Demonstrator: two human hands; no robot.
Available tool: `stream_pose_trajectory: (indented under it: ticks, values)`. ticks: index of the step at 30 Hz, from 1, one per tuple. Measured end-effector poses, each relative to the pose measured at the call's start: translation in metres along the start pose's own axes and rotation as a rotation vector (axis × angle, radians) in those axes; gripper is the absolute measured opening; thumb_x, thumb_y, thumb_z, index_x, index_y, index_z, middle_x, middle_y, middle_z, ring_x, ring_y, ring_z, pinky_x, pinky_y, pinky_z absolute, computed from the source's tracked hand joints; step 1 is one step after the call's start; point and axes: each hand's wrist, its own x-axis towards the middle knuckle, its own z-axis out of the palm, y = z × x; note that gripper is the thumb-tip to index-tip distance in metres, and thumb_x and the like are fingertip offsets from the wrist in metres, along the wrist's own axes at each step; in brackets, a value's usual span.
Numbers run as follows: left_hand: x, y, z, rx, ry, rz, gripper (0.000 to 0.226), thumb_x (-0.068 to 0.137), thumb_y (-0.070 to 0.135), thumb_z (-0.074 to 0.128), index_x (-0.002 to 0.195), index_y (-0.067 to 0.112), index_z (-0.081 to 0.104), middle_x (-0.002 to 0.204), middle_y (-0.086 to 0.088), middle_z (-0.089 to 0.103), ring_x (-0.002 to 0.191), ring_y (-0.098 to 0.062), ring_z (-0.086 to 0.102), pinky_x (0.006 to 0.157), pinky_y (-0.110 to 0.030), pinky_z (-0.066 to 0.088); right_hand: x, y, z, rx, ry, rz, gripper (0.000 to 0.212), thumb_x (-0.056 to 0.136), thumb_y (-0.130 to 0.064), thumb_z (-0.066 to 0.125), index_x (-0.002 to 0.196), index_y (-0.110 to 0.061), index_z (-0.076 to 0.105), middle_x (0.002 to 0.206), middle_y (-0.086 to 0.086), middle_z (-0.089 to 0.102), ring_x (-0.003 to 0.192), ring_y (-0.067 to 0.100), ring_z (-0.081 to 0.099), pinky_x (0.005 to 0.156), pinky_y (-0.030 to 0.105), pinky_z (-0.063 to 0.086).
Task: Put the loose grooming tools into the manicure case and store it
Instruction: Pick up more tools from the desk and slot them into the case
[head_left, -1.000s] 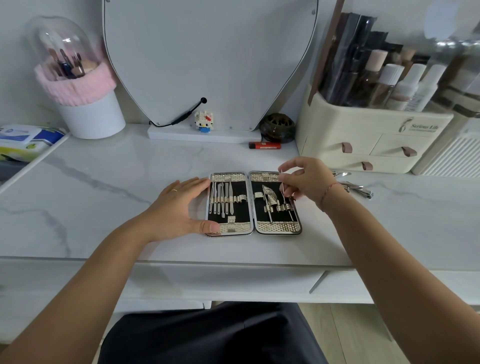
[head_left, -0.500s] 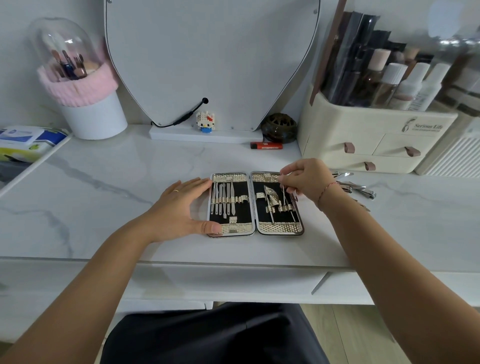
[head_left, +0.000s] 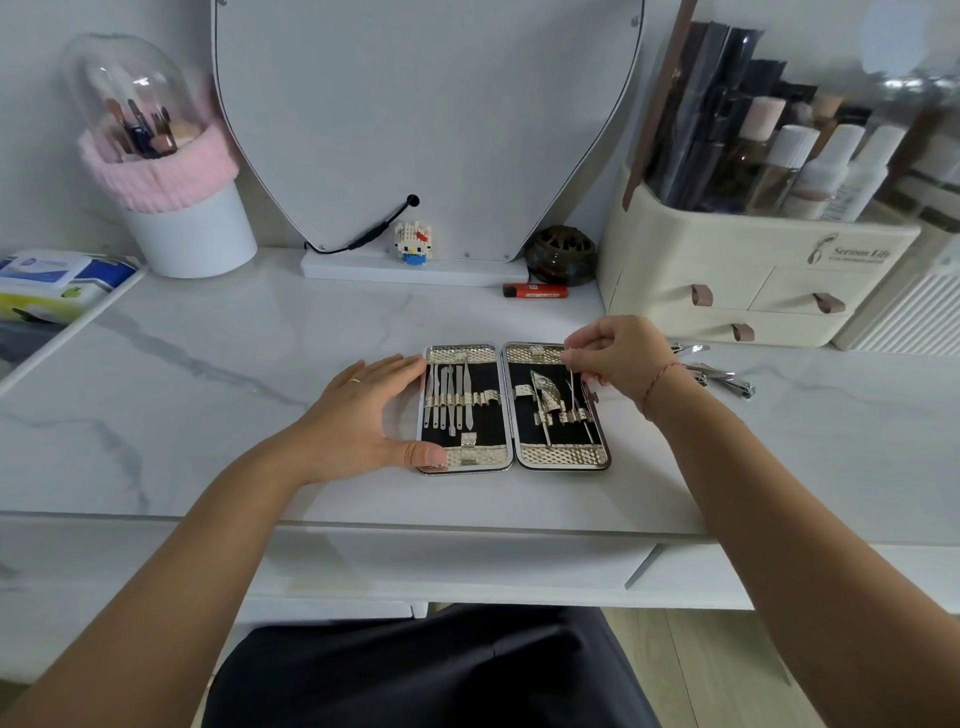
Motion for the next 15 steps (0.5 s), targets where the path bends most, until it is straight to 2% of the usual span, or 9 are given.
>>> stream_pose_trajectory:
  ticks: [3, 6, 10, 15]
  values:
    - [0.001, -0.001, 0.000, 0.004, 0.002, 0.002, 0.123, 0.045, 0.097, 0.040, 0.147, 0.035, 0.010, 0.154, 0.013, 0.017, 0.142, -0.003, 0.006, 0.117, -0.034, -0.001, -0.002, -0.001, -0.002, -0.127, -0.015, -0.030, 0.014, 0.081, -0.021, 0.070, 0.086, -0.007, 0.070, 0.067, 0.001, 0.059, 0.056, 0.009, 0.049, 0.054, 0.019, 0.040]
    - [0.001, -0.001, 0.001, 0.000, 0.005, 0.002, 0.124, 0.044, 0.097, 0.041, 0.147, 0.035, 0.010, 0.154, 0.013, 0.017, 0.142, -0.003, 0.006, 0.117, -0.035, -0.001, -0.005, -0.001, -0.004, -0.211, -0.026, -0.061, 0.028, 0.088, -0.035, 0.059, 0.081, -0.010, 0.071, 0.061, 0.000, 0.053, 0.050, 0.010, 0.041, 0.052, 0.022, 0.036]
    - [0.000, -0.001, 0.000, 0.003, 0.005, -0.003, 0.125, 0.043, 0.097, 0.040, 0.147, 0.034, 0.011, 0.154, 0.013, 0.017, 0.142, -0.003, 0.006, 0.117, -0.034, -0.001, -0.011, -0.003, -0.007, -0.175, -0.083, -0.062, 0.037, 0.092, -0.041, 0.050, 0.082, -0.016, 0.074, 0.057, 0.000, 0.053, 0.036, 0.002, 0.042, 0.051, 0.020, 0.033]
    - [0.000, -0.001, 0.001, -0.008, 0.000, -0.004, 0.124, 0.044, 0.097, 0.041, 0.147, 0.035, 0.011, 0.154, 0.014, 0.016, 0.141, 0.000, 0.005, 0.117, -0.032, -0.002, -0.019, 0.003, -0.013, -0.215, -0.125, -0.098, 0.038, 0.092, -0.047, 0.046, 0.087, -0.022, 0.075, 0.058, 0.000, 0.052, 0.042, 0.005, 0.040, 0.053, 0.023, 0.032]
